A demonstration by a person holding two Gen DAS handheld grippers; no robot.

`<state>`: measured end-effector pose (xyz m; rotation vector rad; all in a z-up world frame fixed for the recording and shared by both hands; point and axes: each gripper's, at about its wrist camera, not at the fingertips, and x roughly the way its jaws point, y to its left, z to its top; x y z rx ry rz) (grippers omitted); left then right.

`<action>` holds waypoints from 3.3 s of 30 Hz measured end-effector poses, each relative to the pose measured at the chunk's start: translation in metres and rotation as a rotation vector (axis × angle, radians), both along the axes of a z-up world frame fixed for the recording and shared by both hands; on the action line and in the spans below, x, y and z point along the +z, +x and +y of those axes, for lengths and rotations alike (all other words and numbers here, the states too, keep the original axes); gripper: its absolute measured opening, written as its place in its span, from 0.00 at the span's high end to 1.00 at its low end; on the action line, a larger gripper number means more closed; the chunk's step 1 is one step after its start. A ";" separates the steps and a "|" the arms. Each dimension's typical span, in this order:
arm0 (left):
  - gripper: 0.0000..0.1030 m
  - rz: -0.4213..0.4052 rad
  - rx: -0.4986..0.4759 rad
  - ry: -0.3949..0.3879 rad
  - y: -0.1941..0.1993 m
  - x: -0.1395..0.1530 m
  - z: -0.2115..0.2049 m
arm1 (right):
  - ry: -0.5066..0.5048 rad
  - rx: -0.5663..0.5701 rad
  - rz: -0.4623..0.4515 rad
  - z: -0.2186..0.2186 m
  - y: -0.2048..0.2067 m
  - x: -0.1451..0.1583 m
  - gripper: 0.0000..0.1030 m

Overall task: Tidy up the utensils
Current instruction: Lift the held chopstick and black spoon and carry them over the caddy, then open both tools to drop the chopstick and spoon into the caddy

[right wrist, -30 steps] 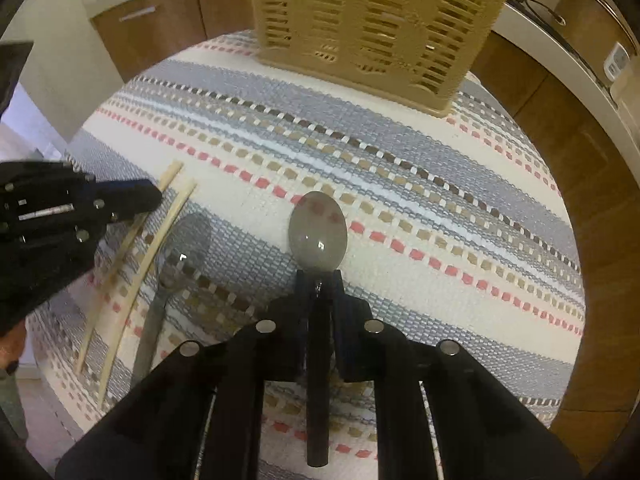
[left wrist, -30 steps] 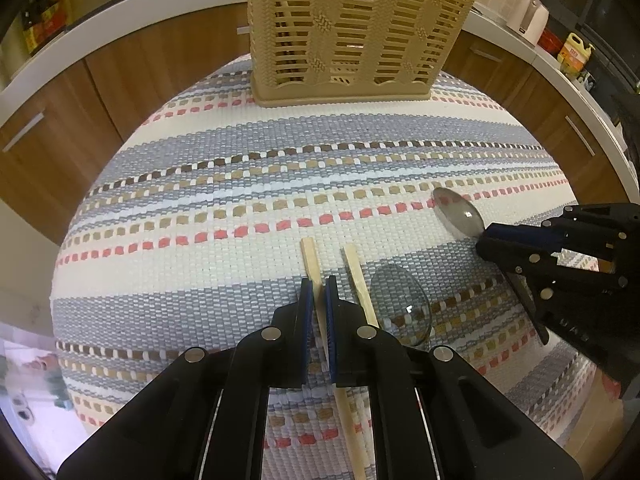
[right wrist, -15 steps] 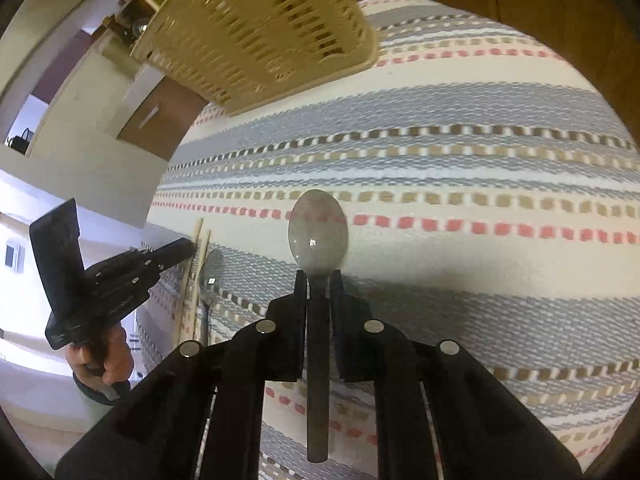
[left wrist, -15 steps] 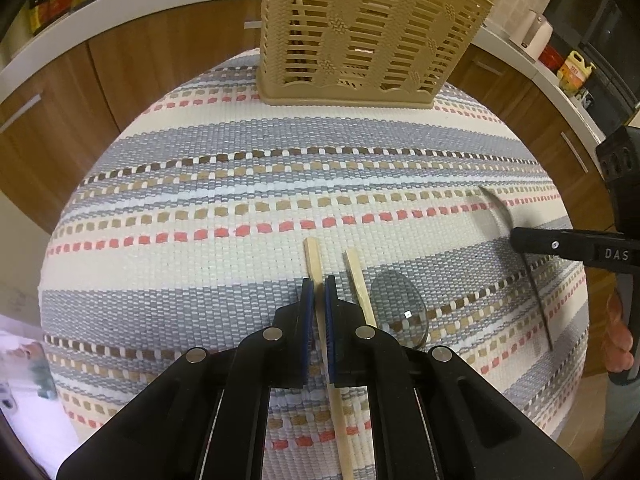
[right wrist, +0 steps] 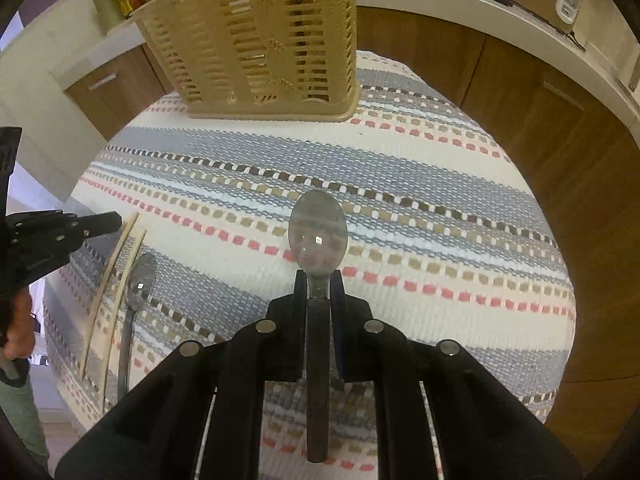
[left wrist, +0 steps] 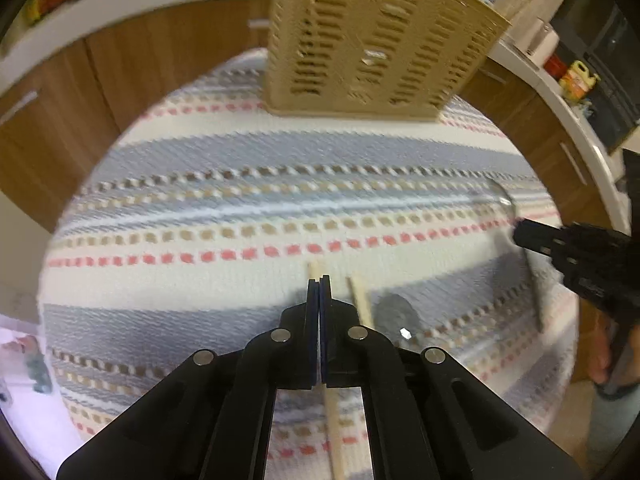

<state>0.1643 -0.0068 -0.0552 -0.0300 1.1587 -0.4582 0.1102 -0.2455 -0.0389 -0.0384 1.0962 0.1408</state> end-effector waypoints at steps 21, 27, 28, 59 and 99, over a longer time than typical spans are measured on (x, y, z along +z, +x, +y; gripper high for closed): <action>0.83 0.064 -0.200 0.312 0.011 -0.006 -0.059 | -0.057 0.094 0.240 0.025 0.035 -0.012 0.73; 0.91 0.051 -0.226 0.352 0.011 -0.005 -0.072 | -0.147 0.120 0.248 0.049 0.045 -0.017 0.75; 0.95 0.044 -0.216 0.360 0.011 -0.005 -0.073 | -0.172 0.129 0.232 0.053 0.044 -0.018 0.83; 0.97 -0.784 0.218 -0.313 0.002 0.223 0.004 | 0.153 0.086 -0.503 0.039 0.039 0.148 0.91; 0.96 -0.894 0.334 -0.293 0.087 0.176 -0.007 | 0.137 -0.035 -0.806 0.010 0.103 0.138 0.90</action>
